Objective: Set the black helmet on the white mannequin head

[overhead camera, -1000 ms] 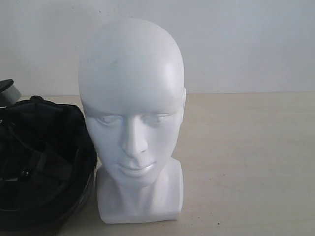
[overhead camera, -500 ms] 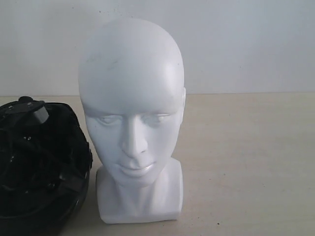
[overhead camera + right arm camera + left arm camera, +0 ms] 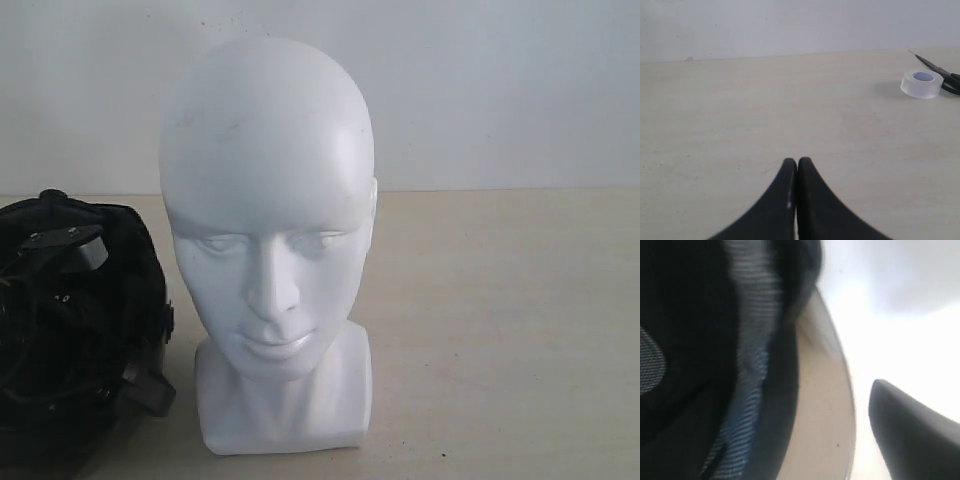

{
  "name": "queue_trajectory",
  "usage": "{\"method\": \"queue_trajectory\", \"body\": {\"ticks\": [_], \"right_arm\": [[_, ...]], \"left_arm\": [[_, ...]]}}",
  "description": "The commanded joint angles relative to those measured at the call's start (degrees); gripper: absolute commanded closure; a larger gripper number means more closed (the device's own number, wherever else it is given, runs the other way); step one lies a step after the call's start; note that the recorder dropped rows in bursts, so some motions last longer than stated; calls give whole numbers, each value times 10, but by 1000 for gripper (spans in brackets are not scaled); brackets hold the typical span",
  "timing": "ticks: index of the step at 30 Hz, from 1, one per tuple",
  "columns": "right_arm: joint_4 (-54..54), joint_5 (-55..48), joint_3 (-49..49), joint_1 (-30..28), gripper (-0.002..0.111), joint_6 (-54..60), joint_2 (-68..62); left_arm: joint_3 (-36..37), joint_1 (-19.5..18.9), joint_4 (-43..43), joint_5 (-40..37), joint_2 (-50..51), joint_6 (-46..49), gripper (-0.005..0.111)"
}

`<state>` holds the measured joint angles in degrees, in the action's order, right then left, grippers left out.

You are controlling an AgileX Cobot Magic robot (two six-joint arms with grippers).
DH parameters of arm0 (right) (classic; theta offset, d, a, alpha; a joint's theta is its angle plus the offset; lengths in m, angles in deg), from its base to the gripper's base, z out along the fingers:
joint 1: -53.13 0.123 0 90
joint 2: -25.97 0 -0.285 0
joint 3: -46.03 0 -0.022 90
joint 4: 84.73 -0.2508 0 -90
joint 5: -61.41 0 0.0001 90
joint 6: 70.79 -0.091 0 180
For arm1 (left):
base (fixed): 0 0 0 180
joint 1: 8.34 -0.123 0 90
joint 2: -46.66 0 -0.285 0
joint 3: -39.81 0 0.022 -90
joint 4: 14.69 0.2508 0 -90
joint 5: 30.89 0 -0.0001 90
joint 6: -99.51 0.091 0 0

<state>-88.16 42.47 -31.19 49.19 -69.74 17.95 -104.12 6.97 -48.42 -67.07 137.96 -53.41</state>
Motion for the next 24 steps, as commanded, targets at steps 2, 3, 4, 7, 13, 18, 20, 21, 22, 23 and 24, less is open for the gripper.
{"method": "queue_trajectory", "body": {"ticks": [2,3,4,7,13,18,20,21,22,23,24], "right_arm": [[3,5,0,0,109,2,2],[3,5,0,0,109,2,2],[3,5,0,0,109,2,2],[3,5,0,0,109,2,2],[3,5,0,0,109,2,2],[3,5,0,0,109,2,2],[3,5,0,0,109,2,2],[3,5,0,0,109,2,2],[3,5,0,0,109,2,2],[3,5,0,0,109,2,2],[3,5,0,0,109,2,2]], "left_arm": [[-15,0,2,-17,-11,-6,44],[-23,0,2,-24,-13,-6,44],[-31,0,2,-31,-13,-6,43],[-48,0,2,-36,-14,-6,44],[-48,0,58,-36,-14,-54,44],[-48,0,61,-40,-11,-61,61],[-48,0,68,-51,-11,-53,70],[-48,0,78,-58,-11,-53,71],[-48,0,88,-71,-11,-55,71],[-48,0,100,-83,-11,-59,71],[-48,0,109,-90,-11,-62,71]]}}
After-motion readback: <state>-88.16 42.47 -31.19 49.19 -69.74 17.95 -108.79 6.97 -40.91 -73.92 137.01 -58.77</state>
